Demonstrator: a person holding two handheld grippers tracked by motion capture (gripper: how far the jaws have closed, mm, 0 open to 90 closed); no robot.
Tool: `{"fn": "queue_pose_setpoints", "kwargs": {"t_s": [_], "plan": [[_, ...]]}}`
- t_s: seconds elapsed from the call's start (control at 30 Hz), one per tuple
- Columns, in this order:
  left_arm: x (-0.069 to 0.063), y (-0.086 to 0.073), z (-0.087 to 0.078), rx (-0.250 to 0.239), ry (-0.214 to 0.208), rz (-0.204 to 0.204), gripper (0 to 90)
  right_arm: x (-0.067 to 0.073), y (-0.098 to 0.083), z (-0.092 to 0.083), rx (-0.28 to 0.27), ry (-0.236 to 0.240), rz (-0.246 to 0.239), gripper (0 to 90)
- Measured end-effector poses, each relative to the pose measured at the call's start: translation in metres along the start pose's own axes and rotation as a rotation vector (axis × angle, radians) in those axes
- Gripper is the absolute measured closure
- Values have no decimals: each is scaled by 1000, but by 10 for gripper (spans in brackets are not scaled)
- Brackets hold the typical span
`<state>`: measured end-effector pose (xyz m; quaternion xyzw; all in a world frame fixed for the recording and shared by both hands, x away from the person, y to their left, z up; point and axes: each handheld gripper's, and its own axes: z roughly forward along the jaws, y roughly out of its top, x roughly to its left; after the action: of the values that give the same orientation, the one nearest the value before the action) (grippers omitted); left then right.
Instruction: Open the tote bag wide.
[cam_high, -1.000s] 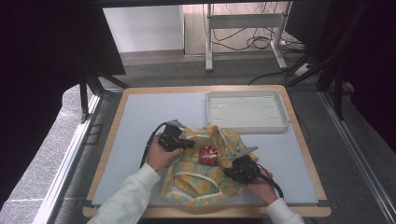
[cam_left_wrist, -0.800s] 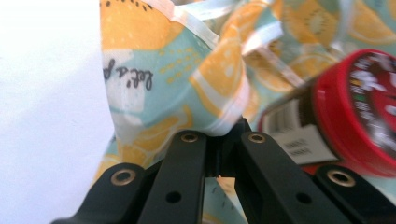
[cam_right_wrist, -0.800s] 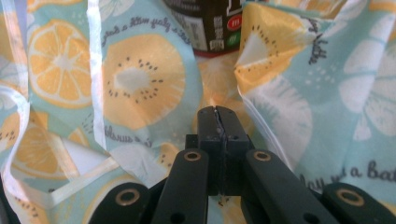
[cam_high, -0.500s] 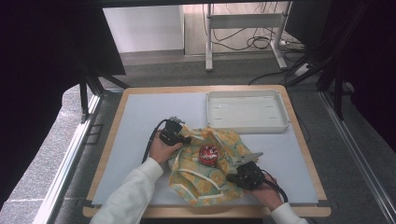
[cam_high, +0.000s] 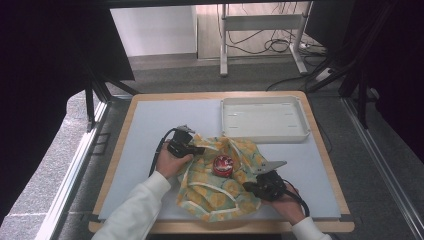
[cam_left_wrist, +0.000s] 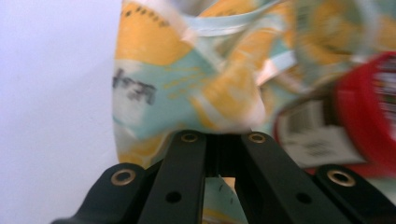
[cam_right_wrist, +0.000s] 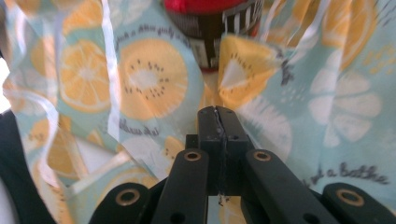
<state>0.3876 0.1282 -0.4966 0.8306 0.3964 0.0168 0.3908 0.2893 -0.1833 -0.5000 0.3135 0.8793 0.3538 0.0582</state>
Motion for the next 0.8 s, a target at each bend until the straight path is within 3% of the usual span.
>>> {"fn": "queue_pose_setpoints", "kwargs": {"t_s": [0.07, 0.37, 0.7, 0.8], "plan": [[-5, -2, -11, -20, -19, 20, 900, 0, 3, -5, -19, -1, -1, 886], [-19, -21, -44, -89, -90, 36, 900, 1, 19, -20, -95, -11, -12, 886], [-27, -43, -70, -137, -87, 38, 900, -6, 37, -26, -153, -16, 2, 885], [-29, -49, -74, -143, -70, 48, 900, -8, 39, -26, -172, -12, 10, 883]]}}
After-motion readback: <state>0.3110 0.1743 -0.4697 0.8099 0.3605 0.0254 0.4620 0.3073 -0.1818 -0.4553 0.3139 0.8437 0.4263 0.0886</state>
